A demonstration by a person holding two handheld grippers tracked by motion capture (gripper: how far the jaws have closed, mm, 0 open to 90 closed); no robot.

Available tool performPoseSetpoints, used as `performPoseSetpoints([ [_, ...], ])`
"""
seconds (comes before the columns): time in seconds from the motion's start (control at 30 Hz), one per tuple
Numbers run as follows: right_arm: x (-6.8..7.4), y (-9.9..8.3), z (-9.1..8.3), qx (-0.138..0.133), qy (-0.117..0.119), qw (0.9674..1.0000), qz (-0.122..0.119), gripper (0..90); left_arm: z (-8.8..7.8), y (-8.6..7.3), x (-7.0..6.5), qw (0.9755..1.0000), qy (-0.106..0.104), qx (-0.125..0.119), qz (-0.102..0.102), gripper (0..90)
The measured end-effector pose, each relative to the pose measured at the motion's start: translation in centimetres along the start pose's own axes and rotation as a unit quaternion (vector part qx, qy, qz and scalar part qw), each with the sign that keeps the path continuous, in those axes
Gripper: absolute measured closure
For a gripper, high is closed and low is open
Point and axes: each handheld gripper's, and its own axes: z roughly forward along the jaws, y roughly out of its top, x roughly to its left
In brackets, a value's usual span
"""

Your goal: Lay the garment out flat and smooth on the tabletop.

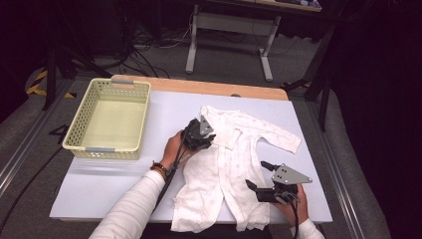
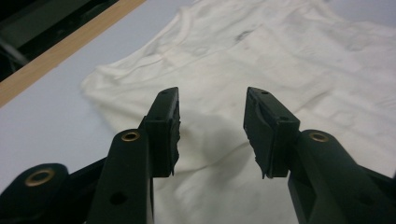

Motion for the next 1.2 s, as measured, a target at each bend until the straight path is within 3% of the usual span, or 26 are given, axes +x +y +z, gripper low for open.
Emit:
performPoseSetpoints([
  [0.07, 0.0, 0.0, 0.0, -0.001, 0.000, 1.0000, 0.000, 18.4, 0.6, 0.6, -1.0, 0.9998, -0.014, 0.005, 0.014, 53.8],
  [0.27, -0.1, 0.0, -0.1, -0.002, 0.002, 1.0000, -0.001, 21.2, 2.4, 1.5, -2.4, 0.9985, -0.052, 0.013, 0.015, 48.8],
  [0.5, -0.2, -0.1, -0.1, 0.001, 0.006, 1.0000, 0.001, 22.2, 4.2, 1.8, -3.2, 0.9973, -0.060, 0.037, 0.024, 46.8],
  [0.6, -0.3, -0.1, -0.1, 0.002, 0.007, 1.0000, 0.004, 21.9, 4.6, 1.7, -3.4, 0.9967, -0.051, 0.057, 0.028, 55.8],
  [0.8, -0.2, -0.1, 0.1, 0.008, 0.008, 0.9999, 0.003, 21.5, 4.6, 1.7, -3.5, 0.9955, -0.058, 0.066, 0.035, 84.9],
  [1.1, -0.3, -0.1, 0.1, 0.007, 0.013, 0.9999, 0.005, 20.8, 3.2, 2.0, -4.2, 0.9948, -0.079, 0.041, 0.051, 86.6],
  [1.2, -0.3, -0.1, 0.1, 0.007, 0.012, 0.9999, 0.005, 20.8, 2.7, 1.7, -4.4, 0.9945, -0.075, 0.041, 0.062, 86.5],
])
